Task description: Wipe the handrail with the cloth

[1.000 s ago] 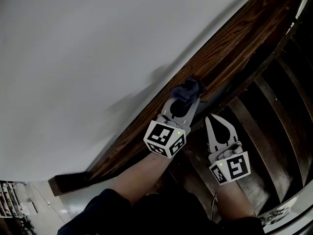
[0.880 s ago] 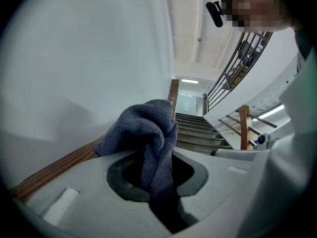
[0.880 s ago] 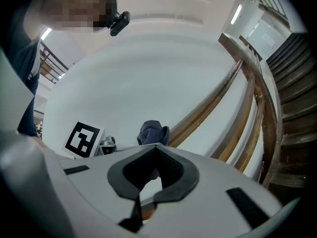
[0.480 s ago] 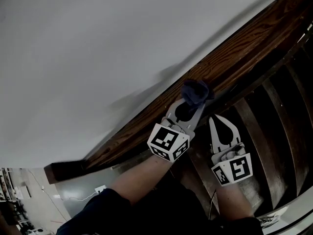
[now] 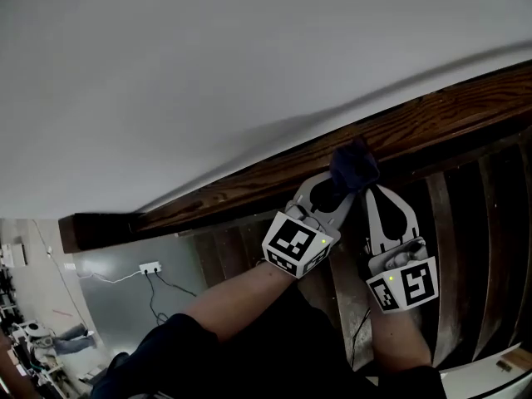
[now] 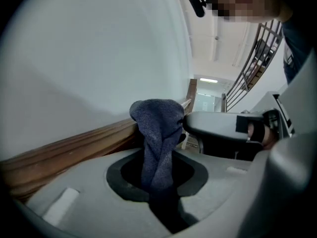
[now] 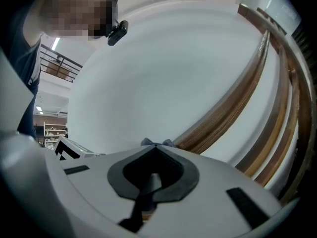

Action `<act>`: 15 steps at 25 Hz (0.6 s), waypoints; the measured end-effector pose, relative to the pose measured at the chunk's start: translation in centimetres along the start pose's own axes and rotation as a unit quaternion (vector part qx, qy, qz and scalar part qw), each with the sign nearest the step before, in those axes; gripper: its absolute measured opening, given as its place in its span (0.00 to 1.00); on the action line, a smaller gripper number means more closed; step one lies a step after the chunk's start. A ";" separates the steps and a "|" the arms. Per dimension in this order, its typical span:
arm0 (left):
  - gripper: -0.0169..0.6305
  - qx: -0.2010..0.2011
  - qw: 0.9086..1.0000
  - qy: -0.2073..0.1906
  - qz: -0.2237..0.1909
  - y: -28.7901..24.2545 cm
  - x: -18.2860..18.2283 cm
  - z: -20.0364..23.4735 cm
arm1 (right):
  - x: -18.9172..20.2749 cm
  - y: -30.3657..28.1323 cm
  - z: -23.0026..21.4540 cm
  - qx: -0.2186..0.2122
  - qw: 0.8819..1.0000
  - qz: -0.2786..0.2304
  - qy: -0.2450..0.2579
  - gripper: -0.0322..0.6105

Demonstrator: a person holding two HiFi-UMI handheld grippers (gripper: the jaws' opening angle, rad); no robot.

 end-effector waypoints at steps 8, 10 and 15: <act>0.15 -0.070 0.997 0.040 0.005 7.0 4.1 4.5 | 2.9 -2.8 6.0 -0.059 0.997 0.042 0.014 0.06; 0.15 -0.092 0.995 0.045 0.011 8.6 5.1 5.8 | 3.3 -3.6 7.5 -0.076 0.996 0.049 0.019 0.06; 0.15 -0.143 0.988 0.058 0.029 12.9 7.6 8.0 | 3.8 -4.7 11.2 -0.120 0.991 0.057 0.036 0.06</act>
Point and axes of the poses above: the fingertips, and each gripper's own axes: y backward along the fingers, z to its left, x out of its underside, the point moved 6 cm from there along y, backward along the fingers, and after that the axes turned 2 degrees about -y, right-handed, at the moved point
